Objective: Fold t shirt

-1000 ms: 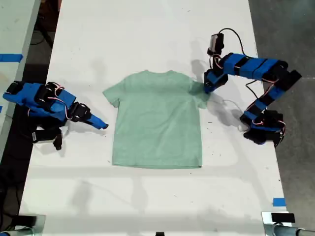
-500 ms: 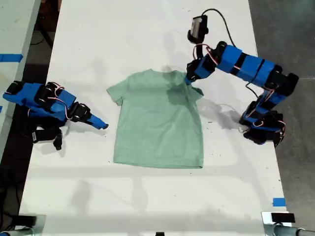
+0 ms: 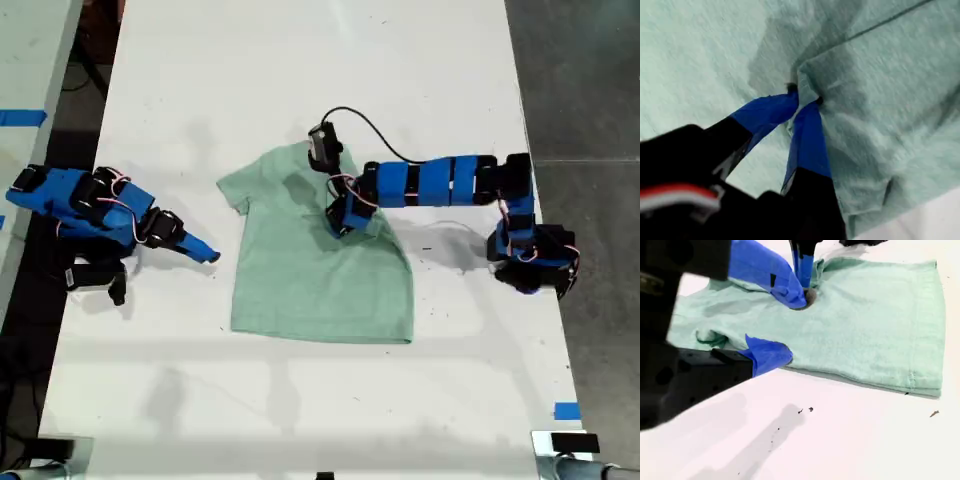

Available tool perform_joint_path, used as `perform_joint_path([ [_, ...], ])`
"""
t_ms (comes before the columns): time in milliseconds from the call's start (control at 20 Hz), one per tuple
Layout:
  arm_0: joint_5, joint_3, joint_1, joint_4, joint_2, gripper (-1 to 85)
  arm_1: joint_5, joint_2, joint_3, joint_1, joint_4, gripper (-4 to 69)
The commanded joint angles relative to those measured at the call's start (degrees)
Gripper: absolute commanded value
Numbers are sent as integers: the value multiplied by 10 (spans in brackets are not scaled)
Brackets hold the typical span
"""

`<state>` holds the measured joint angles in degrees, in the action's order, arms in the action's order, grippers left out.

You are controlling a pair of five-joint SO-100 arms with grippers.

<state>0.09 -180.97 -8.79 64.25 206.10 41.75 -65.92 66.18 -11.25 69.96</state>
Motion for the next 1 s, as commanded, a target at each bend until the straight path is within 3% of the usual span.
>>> perform_joint_path([
  [0, 4, 6, 13, 1, 4, 142, 4, 18, -70, 20, -4, 198],
  [300, 4, 6, 13, 1, 4, 142, 11, -223, -62, -30, 169, 122],
  [400, 4, 6, 13, 1, 4, 142, 12, -359, -27, -60, 232, 15],
  [550, 4, 6, 13, 1, 4, 142, 4, -608, 137, -91, 279, 15],
  [650, 4, 6, 13, 1, 4, 142, -31, -805, 346, -69, 243, 15],
  [850, 4, 6, 13, 1, 4, 142, -158, -1136, 787, 76, 36, 16],
  [900, 4, 6, 13, 1, 4, 142, -173, -1216, 875, 96, 13, 16],
  [950, 4, 6, 13, 1, 4, 142, -186, -1290, 938, 98, 36, 16],
])
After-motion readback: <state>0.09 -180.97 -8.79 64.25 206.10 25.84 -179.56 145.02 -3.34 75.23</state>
